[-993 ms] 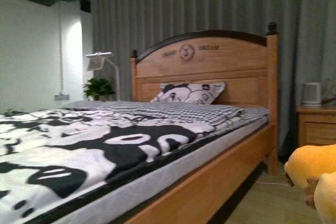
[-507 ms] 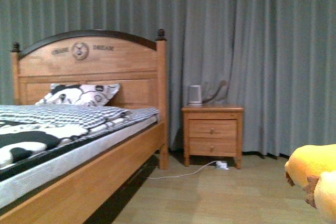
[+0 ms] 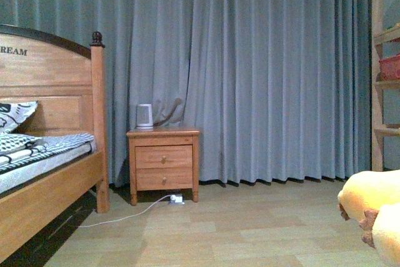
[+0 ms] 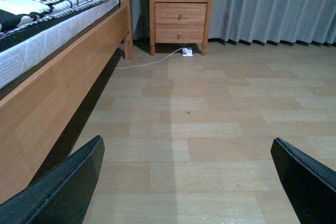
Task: Put away toys
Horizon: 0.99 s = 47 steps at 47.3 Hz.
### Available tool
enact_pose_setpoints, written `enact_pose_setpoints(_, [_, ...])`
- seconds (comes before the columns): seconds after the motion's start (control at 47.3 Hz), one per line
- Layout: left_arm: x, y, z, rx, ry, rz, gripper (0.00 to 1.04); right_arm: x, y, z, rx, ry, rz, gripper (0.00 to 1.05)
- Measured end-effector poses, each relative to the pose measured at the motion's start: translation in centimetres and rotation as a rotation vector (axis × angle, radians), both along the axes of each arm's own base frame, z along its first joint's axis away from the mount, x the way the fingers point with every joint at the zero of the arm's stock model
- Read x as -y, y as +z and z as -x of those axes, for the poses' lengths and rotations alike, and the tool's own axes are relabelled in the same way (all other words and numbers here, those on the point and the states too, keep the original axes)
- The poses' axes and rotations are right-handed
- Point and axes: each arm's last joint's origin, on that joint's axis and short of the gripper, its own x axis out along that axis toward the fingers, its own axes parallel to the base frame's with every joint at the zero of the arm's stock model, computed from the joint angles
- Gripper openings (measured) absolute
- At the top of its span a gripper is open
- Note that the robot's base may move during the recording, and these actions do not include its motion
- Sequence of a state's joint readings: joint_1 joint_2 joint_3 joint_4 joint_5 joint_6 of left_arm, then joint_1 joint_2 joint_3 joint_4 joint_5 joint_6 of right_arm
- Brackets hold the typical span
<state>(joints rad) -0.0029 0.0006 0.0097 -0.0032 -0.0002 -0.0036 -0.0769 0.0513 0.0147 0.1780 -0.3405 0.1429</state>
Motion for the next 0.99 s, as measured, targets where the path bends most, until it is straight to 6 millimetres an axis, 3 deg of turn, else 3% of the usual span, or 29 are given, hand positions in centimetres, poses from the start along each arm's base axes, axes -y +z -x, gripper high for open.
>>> enact_pose_setpoints(0.993, [0.0, 0.0, 0.0, 0.0, 0.0, 0.0, 0.99, 0.0, 0.0, 0.0, 0.0, 0.0, 0.001, 0.07])
